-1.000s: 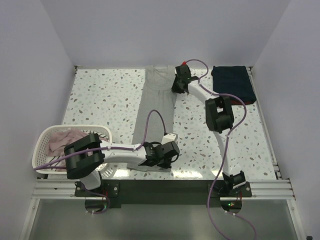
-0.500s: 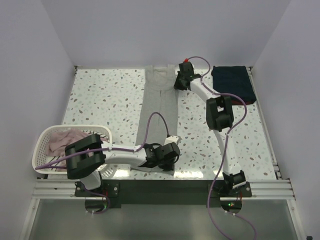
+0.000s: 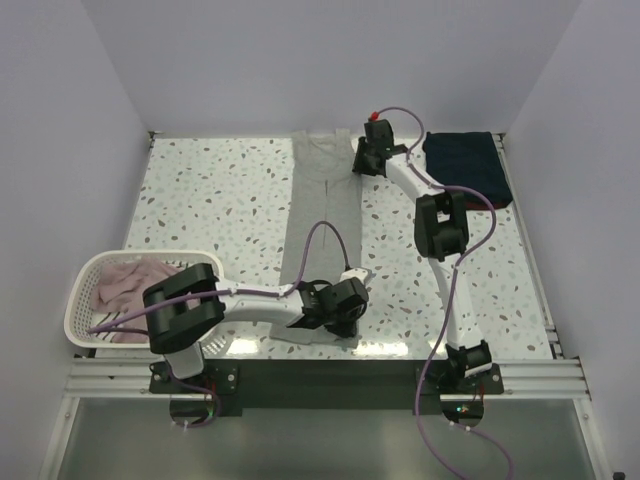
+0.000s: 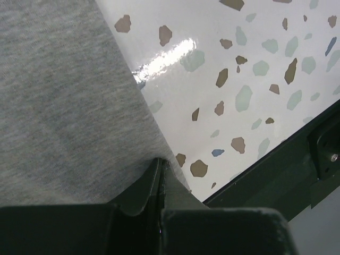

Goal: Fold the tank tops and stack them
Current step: Fold the tank top

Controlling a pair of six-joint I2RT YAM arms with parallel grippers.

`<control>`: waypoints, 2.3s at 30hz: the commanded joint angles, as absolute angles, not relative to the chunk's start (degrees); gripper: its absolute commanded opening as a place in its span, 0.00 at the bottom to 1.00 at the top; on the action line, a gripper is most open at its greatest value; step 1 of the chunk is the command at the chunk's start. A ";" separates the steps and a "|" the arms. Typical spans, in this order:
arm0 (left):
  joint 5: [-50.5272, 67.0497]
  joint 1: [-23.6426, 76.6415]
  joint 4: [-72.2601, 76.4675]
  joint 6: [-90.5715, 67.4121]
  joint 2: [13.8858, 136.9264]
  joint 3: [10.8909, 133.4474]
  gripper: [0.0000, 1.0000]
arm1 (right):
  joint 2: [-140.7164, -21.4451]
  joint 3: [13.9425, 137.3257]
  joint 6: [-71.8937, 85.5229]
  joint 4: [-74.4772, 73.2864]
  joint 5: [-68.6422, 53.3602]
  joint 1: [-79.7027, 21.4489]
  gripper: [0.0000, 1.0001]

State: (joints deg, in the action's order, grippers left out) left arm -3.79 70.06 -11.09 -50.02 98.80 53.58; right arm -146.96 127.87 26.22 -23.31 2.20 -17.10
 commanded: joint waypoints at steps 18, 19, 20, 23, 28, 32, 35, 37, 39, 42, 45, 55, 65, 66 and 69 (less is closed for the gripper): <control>-16.48 64.34 -24.41 -51.56 79.58 59.07 0.43 | -122.67 119.22 28.82 -29.97 1.85 -15.55 0.65; -18.44 63.81 -30.26 -53.85 77.54 57.41 0.43 | -118.69 110.13 29.87 -29.36 1.58 -17.91 0.64; -19.85 63.29 -33.11 -56.14 75.69 56.17 0.43 | -115.00 105.34 29.97 -28.92 2.37 -19.58 0.64; -21.44 59.86 -42.17 -63.44 69.10 51.16 0.43 | -101.02 87.58 31.72 -29.97 8.42 -28.37 0.64; -19.17 56.52 -48.34 -68.29 61.79 43.61 0.65 | -77.82 58.93 41.20 -31.46 9.76 -38.84 0.63; -14.78 55.90 -46.32 -68.29 61.08 39.21 0.66 | -65.06 43.27 47.71 -31.29 5.98 -41.83 0.61; -13.89 55.55 -45.79 -68.99 61.96 36.83 0.66 | -62.41 37.36 50.88 -31.64 4.40 -45.78 0.59; -13.80 55.28 -45.70 -69.78 62.05 35.25 0.66 | -62.23 34.11 53.25 -31.12 4.39 -49.21 0.58; -12.84 54.84 -44.74 -69.87 61.88 34.11 0.66 | -61.88 31.92 55.10 -29.54 3.17 -50.71 0.58; -11.43 54.41 -42.99 -69.79 61.79 32.52 0.66 | -59.68 27.61 58.44 -27.43 2.29 -51.85 0.58; -9.85 54.14 -40.35 -69.70 61.52 30.59 0.65 | -59.24 26.63 61.16 -26.37 1.24 -52.20 0.58; -7.47 53.44 -36.56 -71.02 59.06 24.44 0.61 | -59.06 21.19 69.78 -19.95 0.09 -54.58 0.57; -6.42 53.35 -31.65 -71.46 58.80 21.18 0.53 | -62.31 19.07 77.07 -17.14 0.70 -59.85 0.54; -6.42 53.44 -31.38 -71.46 58.80 20.75 0.52 | -62.23 18.72 78.21 -17.14 1.05 -60.29 0.54; -6.42 53.44 -30.76 -71.19 59.06 20.39 0.48 | -62.23 18.20 79.19 -17.23 1.67 -60.73 0.50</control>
